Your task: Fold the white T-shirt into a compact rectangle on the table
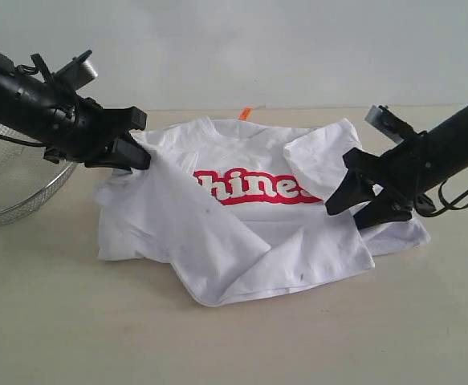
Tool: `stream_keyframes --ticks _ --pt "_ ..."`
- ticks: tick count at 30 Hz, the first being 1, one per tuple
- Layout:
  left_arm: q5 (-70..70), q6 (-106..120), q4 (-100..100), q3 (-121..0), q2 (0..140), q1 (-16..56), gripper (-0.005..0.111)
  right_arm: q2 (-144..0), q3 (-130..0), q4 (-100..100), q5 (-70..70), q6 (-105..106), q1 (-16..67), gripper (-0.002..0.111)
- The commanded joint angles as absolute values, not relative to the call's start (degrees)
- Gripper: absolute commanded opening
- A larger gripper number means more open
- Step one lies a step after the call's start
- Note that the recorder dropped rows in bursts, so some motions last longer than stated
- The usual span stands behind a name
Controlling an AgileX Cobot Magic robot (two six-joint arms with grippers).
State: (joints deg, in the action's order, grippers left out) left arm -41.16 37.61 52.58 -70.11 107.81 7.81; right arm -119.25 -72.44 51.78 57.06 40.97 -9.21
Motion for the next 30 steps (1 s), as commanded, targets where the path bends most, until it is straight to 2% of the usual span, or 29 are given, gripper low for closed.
stream_keyframes --ticks 1,6,11,14,16,19,24,30 --pt "-41.6 37.3 52.9 -70.5 107.8 7.6 0.005 -119.5 -72.6 53.2 57.7 43.4 -9.1 0.054" --pt "-41.5 37.3 52.9 -70.5 107.8 7.6 0.005 -119.6 -72.6 53.2 57.6 44.1 -8.7 0.053" --pt "-41.5 37.3 52.9 -70.5 107.8 7.6 0.005 -121.4 -72.6 53.2 57.9 44.2 -6.6 0.038" --pt "-41.3 37.4 52.9 -70.5 107.8 7.6 0.005 -121.9 -72.6 53.6 56.3 44.5 -5.0 0.037" --pt "-41.3 37.4 52.9 -70.5 107.8 7.6 0.005 -121.8 -72.7 54.1 57.2 44.6 -5.1 0.030" --pt "-41.3 37.5 52.9 -70.5 107.8 7.6 0.005 -121.8 -72.7 53.0 57.9 44.5 -5.1 0.000" --pt "-41.3 37.5 52.5 -70.5 107.8 7.6 0.005 -121.5 -72.7 55.0 57.2 43.5 -5.8 0.000" --pt "-40.7 37.5 53.0 -70.5 107.8 5.9 0.005 -117.9 -72.7 60.8 57.1 42.7 -11.1 0.000"
